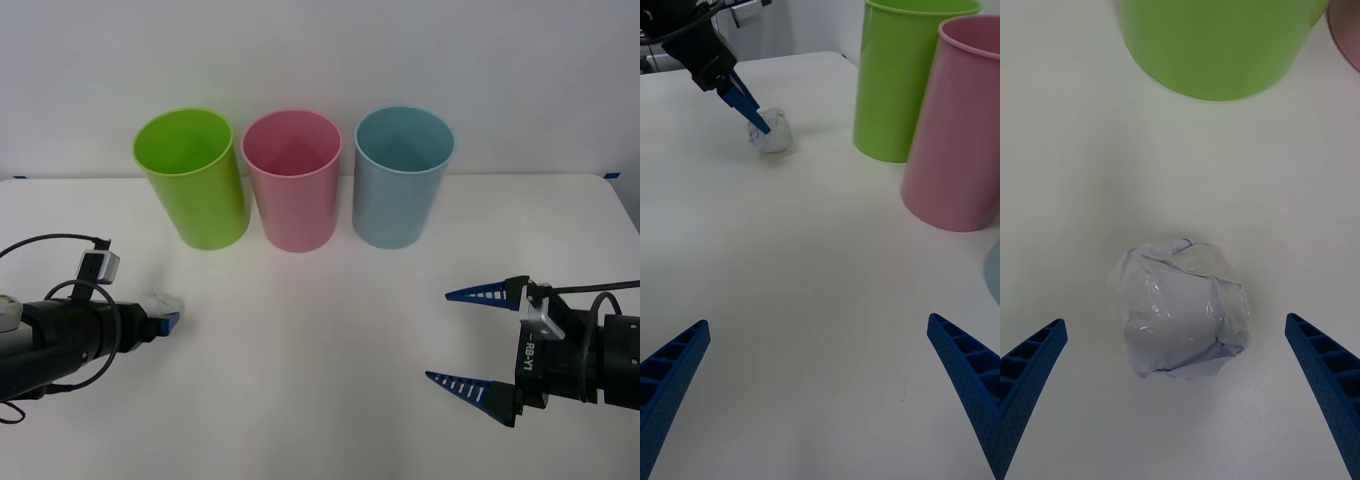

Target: Put cans in the blue bin and PET bottles in the pink bin and trash in the green bin.

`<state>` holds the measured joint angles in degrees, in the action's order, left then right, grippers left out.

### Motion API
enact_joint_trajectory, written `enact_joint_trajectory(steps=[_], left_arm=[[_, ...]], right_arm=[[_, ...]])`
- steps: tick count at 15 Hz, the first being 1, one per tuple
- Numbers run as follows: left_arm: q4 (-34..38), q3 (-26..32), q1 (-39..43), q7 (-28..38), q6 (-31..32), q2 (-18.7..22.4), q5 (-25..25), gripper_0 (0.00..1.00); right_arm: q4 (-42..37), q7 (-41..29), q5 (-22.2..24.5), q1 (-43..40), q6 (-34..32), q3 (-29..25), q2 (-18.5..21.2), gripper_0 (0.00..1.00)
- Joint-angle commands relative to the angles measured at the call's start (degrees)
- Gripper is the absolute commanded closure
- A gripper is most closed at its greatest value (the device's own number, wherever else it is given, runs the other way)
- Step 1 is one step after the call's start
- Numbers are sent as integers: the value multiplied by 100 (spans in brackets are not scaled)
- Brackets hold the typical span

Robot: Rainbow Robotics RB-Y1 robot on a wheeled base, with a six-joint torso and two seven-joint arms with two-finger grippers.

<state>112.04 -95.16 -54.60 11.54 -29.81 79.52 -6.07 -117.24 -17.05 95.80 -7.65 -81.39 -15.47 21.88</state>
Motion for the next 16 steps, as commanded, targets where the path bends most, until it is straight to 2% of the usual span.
enact_joint_trajectory(steps=[1,16], left_arm=[[-86,-91,-112,-2,-8,-103,-113,0],[-798,-187,-112,7,-78,-719,-254,0]], right_arm=[[0,0,0,0,0,0,0,0],[0,0,0,0,0,0,0,0]])
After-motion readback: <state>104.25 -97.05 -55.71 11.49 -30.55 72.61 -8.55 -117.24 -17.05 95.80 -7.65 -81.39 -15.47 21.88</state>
